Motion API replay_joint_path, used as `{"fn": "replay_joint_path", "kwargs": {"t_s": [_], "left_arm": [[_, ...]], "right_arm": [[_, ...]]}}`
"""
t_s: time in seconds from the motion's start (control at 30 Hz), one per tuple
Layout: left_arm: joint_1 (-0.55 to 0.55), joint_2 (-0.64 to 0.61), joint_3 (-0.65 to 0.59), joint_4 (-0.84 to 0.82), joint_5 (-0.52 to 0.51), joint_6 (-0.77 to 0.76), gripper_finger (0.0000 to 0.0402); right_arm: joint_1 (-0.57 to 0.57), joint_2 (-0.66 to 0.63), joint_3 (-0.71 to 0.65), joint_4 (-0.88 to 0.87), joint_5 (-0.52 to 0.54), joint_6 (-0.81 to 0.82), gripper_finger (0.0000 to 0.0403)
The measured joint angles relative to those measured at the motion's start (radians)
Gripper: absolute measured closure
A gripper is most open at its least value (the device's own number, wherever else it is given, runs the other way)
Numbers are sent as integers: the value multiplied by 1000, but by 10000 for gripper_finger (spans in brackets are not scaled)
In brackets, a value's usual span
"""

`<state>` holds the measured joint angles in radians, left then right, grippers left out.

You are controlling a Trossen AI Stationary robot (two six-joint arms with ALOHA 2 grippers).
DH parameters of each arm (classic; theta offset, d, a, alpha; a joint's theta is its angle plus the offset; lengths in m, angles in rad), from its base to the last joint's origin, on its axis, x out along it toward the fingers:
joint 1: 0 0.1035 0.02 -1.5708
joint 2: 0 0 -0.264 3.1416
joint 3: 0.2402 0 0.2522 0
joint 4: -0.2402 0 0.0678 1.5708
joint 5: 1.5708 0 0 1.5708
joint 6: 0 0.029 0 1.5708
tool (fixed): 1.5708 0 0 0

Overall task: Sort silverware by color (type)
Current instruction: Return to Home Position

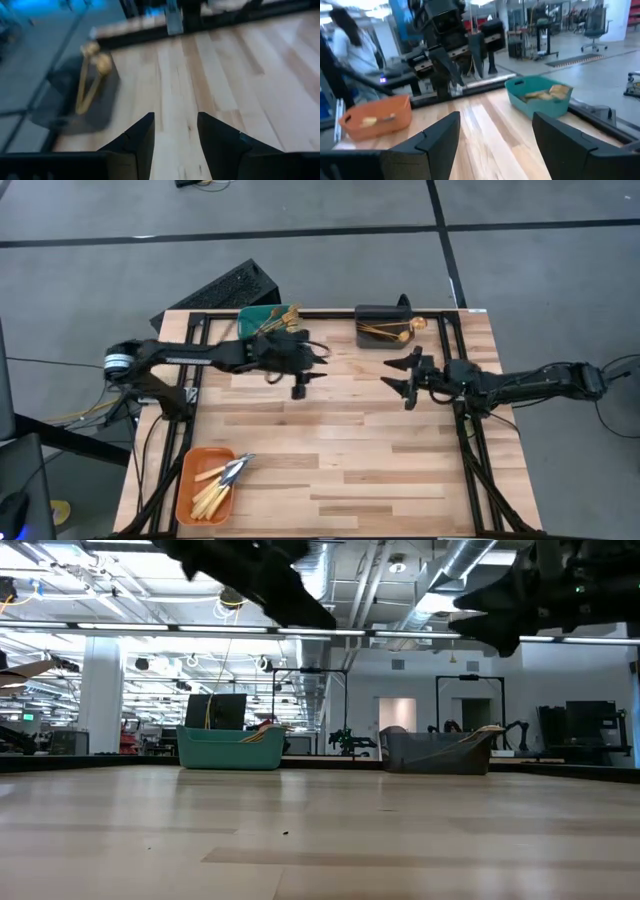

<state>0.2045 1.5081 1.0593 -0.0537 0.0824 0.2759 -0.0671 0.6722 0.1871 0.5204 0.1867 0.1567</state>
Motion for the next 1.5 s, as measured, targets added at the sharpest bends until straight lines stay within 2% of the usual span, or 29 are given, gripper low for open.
{"fn": "replay_joint_path", "kwargs": {"t_s": [0.13, 0.3, 0.43, 0.57, 0.67, 0.77, 1.03, 1.3, 1.5], "left_arm": [[59, -182, -160, 121, 49, -13, 273], [108, -401, -469, 416, 104, -120, 283], [108, -557, -715, 639, 47, -199, 288], [108, -729, -879, 731, -10, -287, 288], [108, -874, -933, 695, -36, -316, 288], [108, -1012, -937, 567, -42, -321, 288], [108, -1287, -938, 250, -89, -317, 288], [108, -1435, -938, 104, -98, -317, 290], [108, -1487, -981, 74, -93, -318, 324]], "right_arm": [[-19, -69, 0, -8, -1, 4, 129], [-19, -107, 0, -40, -2, 32, 129], [-19, -89, 0, -76, -21, 84, 129], [-19, -77, 0, -70, -55, 103, 129], [-23, -115, 10, -106, -82, 75, 134], [-36, -203, 42, -193, -88, 25, 143], [-78, -475, 58, -535, -91, -1, 178], [-77, -667, -19, -570, -118, 47, 219], [-76, -667, -76, -523, -186, 93, 269]]}}
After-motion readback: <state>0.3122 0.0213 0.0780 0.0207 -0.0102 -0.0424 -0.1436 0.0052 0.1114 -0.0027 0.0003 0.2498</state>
